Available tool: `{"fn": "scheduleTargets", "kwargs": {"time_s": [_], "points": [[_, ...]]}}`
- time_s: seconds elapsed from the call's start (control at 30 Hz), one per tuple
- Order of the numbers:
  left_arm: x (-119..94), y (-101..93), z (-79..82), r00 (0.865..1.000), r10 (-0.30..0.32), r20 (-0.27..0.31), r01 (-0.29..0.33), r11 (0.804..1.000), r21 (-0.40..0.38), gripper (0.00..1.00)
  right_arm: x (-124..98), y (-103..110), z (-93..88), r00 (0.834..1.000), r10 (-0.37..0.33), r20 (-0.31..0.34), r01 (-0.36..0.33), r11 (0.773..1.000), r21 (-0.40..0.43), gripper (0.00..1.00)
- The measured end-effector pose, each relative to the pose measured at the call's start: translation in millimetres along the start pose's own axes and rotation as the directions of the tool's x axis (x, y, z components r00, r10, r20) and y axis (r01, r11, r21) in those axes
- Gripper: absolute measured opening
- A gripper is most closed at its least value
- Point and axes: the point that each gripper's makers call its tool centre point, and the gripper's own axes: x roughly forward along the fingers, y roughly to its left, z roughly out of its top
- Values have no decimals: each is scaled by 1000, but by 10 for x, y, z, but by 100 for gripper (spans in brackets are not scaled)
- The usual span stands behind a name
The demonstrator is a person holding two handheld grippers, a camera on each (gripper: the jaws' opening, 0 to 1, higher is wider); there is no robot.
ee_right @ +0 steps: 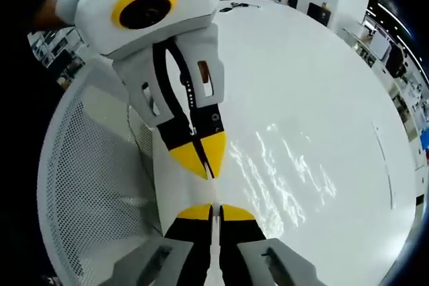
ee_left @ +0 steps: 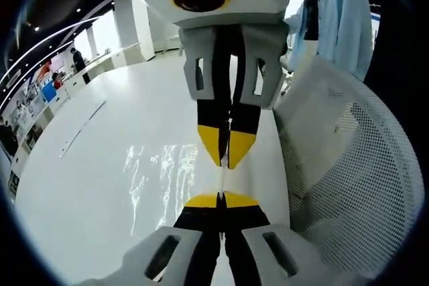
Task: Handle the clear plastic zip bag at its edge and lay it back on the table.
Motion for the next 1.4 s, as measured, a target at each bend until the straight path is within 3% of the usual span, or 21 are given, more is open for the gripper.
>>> {"fn": "scheduleTargets", "kwargs": {"time_s": [0.87,1.4], "points": [[-3,26,-38,1000,10,-5,-10,1000,-6,0,-29,-122,-153,1000,-13,5,13,999,39,0],[-13,22,-20,1000,10,-2,-10,1000,-13,0,-68,-90,-232,1000,-23,0,23,998,51,0]]}}
